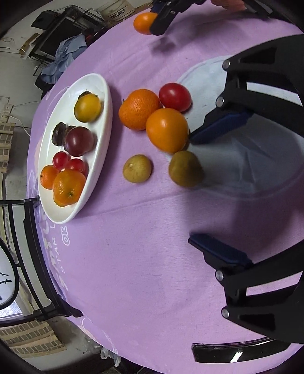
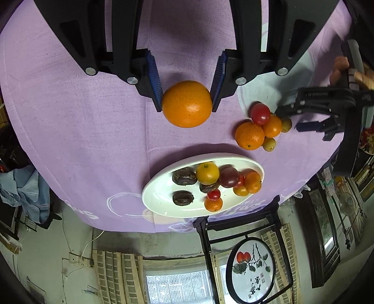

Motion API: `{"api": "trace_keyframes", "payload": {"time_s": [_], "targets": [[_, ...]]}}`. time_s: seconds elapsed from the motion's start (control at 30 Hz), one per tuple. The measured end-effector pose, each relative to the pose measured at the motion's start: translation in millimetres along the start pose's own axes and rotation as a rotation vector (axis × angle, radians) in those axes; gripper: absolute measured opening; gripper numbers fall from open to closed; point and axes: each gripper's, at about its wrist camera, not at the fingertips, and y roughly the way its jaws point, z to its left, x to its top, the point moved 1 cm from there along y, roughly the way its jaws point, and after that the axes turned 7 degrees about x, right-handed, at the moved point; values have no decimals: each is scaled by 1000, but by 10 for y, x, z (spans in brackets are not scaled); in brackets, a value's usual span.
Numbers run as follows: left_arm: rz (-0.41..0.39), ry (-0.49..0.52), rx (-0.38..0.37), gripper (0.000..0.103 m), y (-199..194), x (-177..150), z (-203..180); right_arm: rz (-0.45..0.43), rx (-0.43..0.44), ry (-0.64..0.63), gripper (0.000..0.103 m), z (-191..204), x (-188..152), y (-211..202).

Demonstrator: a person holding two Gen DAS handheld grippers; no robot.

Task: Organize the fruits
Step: 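Grasp an orange with the right tool while the left tool grasps a small olive-yellow fruit, then carry both fruits over the white plate and open both tools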

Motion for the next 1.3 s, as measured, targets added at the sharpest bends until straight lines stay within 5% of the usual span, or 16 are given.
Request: {"api": "trace_keyframes", "payload": {"time_s": [0.23, 0.37, 0.93, 1.3], "targets": [[3, -31, -14, 54, 43, 153, 95, 8, 9, -6, 41, 17, -6, 13], [-18, -11, -28, 27, 6, 133, 23, 12, 15, -10, 41, 27, -7, 22], [-40, -79, -64, 26, -326, -74, 165, -21, 47, -37, 41, 103, 0, -23], [-129, -66, -132, 26, -673, 428, 108, -32, 95, 9, 41, 154, 207, -157]]}}
